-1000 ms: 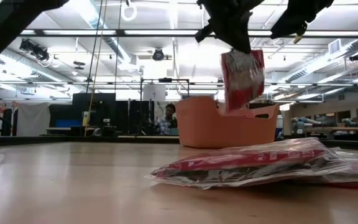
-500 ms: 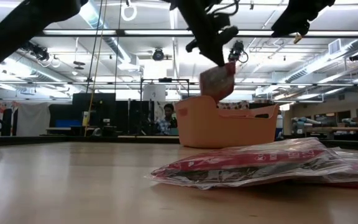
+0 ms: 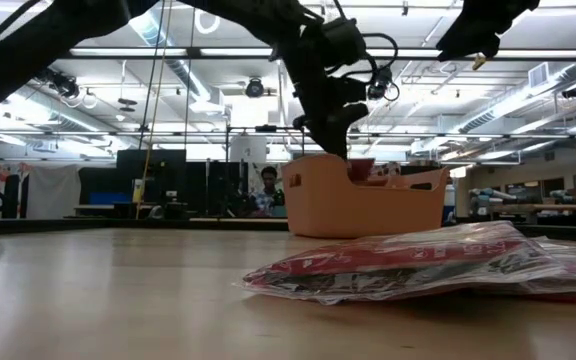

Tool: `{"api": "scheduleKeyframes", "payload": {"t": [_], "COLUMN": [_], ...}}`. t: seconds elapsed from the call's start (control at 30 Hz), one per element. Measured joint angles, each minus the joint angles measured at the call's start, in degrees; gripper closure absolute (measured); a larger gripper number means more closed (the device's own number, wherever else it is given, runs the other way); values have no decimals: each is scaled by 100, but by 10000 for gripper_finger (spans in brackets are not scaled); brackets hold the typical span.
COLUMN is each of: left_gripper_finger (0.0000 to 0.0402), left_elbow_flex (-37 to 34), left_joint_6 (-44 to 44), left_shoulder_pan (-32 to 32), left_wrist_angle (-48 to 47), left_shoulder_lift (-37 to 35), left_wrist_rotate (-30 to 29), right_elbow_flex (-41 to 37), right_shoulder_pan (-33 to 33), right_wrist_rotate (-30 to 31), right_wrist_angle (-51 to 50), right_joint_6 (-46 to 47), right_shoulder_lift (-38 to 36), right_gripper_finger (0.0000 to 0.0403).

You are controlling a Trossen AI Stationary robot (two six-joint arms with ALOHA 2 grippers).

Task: Sort popcorn bags into baskets
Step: Put the red popcorn bag into the orange bin

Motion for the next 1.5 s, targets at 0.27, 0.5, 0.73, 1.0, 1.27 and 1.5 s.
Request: {"api": "scheduleKeyframes", "payload": {"t": [0.27,0.5,0.73,1.0,1.27,1.5], "left_gripper_finger": [299,298,328,363,391,391], "left_elbow_flex": [233,740,758,756,750,752], "left_joint_6": [-244,-934,-759,-500,-261,-183], "left_shoulder_pan": [-366,-822,-1647,-2052,-2382,-2800], "left_wrist_angle": [-41,-788,-1560,-1931,-2858,-3168], "left_shoulder_lift": [-5,-102,-586,-878,-1492,-2041], "left_wrist_rotate": [136,1376,623,564,531,198], "right_elbow_flex": [1,-93,-493,-514,-511,-512], "right_shoulder_pan": [0,137,1028,2652,4172,5295], "right_wrist_rotate": [-22,-1318,-1526,-667,107,732], "right_wrist_angle": [-29,-163,-188,9,643,1483], "right_joint_6": [-1,-199,-197,223,1256,1639], "right_shoulder_lift": [0,-2,53,478,1013,2025], "right_gripper_finger": [233,233,233,237,245,246]}}
